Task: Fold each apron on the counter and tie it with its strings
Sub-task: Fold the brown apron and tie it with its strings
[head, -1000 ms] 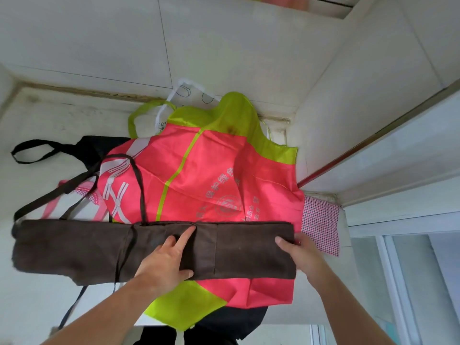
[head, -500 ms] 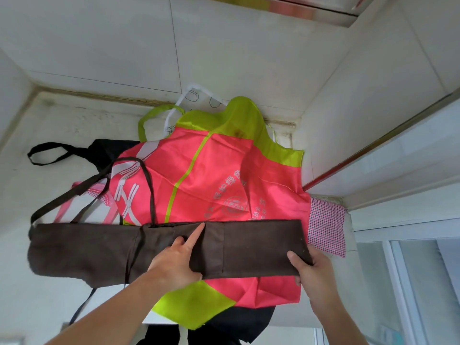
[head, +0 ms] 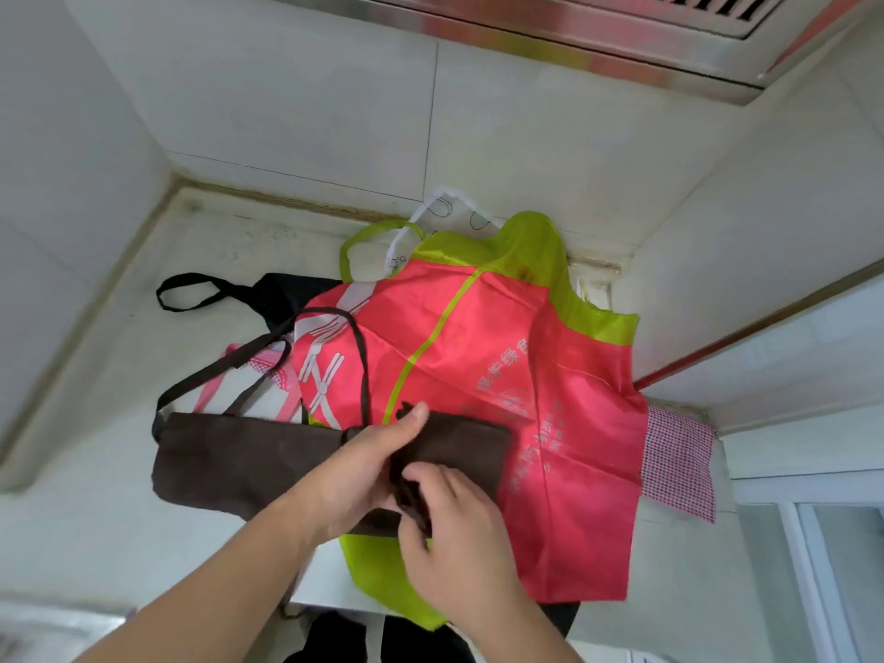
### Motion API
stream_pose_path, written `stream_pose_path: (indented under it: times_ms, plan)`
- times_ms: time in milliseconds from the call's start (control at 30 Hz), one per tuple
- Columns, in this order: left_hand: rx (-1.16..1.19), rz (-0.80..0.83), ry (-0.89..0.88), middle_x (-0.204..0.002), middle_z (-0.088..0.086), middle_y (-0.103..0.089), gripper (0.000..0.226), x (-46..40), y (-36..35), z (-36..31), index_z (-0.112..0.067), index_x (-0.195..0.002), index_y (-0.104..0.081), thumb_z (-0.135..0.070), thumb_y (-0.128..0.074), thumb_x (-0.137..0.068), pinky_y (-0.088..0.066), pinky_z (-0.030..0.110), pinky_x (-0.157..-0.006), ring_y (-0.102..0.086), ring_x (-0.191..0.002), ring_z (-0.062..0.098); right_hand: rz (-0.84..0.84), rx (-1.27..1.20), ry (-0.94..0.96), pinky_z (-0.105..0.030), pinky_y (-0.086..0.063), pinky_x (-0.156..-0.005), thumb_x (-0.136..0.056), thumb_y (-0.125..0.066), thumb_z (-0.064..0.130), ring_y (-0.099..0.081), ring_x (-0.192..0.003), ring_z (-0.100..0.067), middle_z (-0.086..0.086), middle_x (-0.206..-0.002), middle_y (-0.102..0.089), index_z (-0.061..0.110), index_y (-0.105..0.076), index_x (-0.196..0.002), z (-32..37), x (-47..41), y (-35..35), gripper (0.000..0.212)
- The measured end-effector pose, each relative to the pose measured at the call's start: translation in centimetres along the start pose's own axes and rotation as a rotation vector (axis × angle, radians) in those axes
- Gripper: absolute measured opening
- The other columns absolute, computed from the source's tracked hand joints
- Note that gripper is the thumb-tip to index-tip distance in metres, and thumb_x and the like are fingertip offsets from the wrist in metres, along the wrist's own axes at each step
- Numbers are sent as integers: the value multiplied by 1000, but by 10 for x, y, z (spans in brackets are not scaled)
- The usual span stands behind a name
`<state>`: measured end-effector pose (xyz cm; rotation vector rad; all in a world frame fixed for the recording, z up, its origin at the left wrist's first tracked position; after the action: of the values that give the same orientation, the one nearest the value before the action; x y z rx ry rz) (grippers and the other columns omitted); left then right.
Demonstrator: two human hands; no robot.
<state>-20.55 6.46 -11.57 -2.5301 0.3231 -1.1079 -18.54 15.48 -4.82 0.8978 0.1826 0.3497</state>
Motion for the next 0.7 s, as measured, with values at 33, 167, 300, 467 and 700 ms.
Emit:
stream_pose_path:
  times_ms: [33, 167, 300, 467, 700]
  plan:
    - [-102, -98, -39, -109, 21, -75, 39, 5, 14, -6, -5, -106, -76, -42, -71, -97, -57, 48, -93, -71, -103, 38, 37, 87, 71, -37, -55, -84, -80, -62, 28, -59, -95, -19, 6, -100, -61, 23, -60, -113, 15, 0, -18, 33]
    - [-579, -545, -108, -89, 2, -80, 13, 32, 87, -23, -16, -93, -77, -15, -65, -99, -56, 40, -93, -74, -93, 24, 63, 293, 37, -38, -49, -92, -72, -67, 36, -51, -103, -23, 3, -113, -52, 22, -55, -128, 28, 4, -49, 59]
    - [-625, -669, -47, -99, 3, -76, 12, 53, 143, -16, -14, -103, -74, -18, -63, -101, -52, 39, -95, -69, -99, 25, -6, 370, -179, -44, -46, -95, -56, -76, 26, -52, -110, -31, -6, -125, -50, 15, -54, -132, -11, 13, -52, 81]
    - [-782, -740, 36, -110, 2, -70, 18, 73, 205, -5, -16, -116, -68, -23, -56, -104, -47, 40, -100, -64, -110, 30, 7, 428, -288, -47, -49, -99, -56, -81, 20, -52, -112, -32, -10, -126, -49, 12, -55, -135, -36, 18, -74, 84]
    - [-1062, -834, 189, -136, 20, -54, 32, 94, 268, 6, -6, -129, -61, -27, -52, -106, -38, 49, -114, -54, -124, 44, 101, 353, -450, -44, -55, -92, -76, -73, 22, -60, -113, -31, -7, -120, -57, 13, -50, -136, -50, 15, -110, 64]
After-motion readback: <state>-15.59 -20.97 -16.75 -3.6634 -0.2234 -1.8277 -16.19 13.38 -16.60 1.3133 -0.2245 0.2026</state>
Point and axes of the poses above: each hand's wrist, its own x-axis away from the middle knuckle, its own y-axis out of the back of the hand, z = x × y, the point moved 10 cm from there along -x, towards the middle knuckle
